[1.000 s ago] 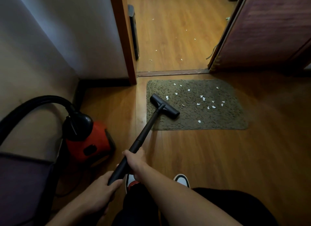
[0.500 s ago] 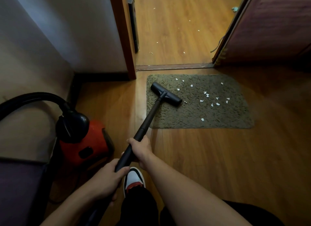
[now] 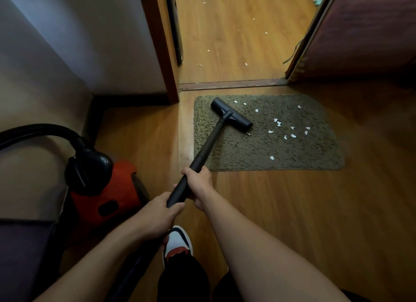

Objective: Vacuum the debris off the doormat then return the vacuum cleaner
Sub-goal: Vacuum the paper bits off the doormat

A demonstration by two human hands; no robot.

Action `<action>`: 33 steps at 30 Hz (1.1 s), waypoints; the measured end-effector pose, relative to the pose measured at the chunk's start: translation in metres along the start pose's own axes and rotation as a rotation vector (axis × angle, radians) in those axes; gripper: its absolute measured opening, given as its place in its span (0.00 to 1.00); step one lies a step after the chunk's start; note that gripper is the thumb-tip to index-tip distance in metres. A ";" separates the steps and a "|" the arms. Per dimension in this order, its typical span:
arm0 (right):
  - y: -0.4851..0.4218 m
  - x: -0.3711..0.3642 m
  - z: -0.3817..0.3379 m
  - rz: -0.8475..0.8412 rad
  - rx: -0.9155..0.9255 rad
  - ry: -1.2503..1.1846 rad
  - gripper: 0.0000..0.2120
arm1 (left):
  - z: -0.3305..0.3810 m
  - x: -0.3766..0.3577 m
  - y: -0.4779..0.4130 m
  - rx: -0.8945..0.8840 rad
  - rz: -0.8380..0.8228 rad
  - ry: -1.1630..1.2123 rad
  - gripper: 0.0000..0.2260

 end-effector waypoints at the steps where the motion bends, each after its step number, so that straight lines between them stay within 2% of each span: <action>1: -0.002 0.002 -0.002 0.009 0.002 -0.001 0.17 | 0.003 -0.002 -0.002 0.005 -0.006 0.017 0.10; 10: -0.012 0.016 -0.019 0.096 0.017 0.000 0.15 | 0.015 -0.010 -0.020 0.026 -0.029 0.092 0.10; 15: 0.000 0.001 0.011 0.094 -0.020 0.040 0.15 | -0.012 -0.004 0.001 0.020 -0.033 0.062 0.08; 21: 0.032 -0.031 0.054 0.059 -0.051 0.111 0.25 | -0.052 0.006 0.047 0.085 -0.027 0.059 0.06; 31: 0.089 -0.056 0.091 -0.020 -0.091 0.101 0.27 | -0.084 0.015 0.104 0.087 -0.044 0.042 0.08; 33: 0.096 -0.060 0.096 -0.034 -0.097 0.088 0.30 | -0.088 0.017 0.111 0.092 -0.038 0.042 0.08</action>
Point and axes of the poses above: each hand's wrist, its own y-axis away from the middle knuckle, its own x-axis out of the back of the hand, z = x × y, the point moved 4 cm from there along -y, towards the middle knuckle, and after that the axes turned 7 degrees about y, right-handed, at the moved point
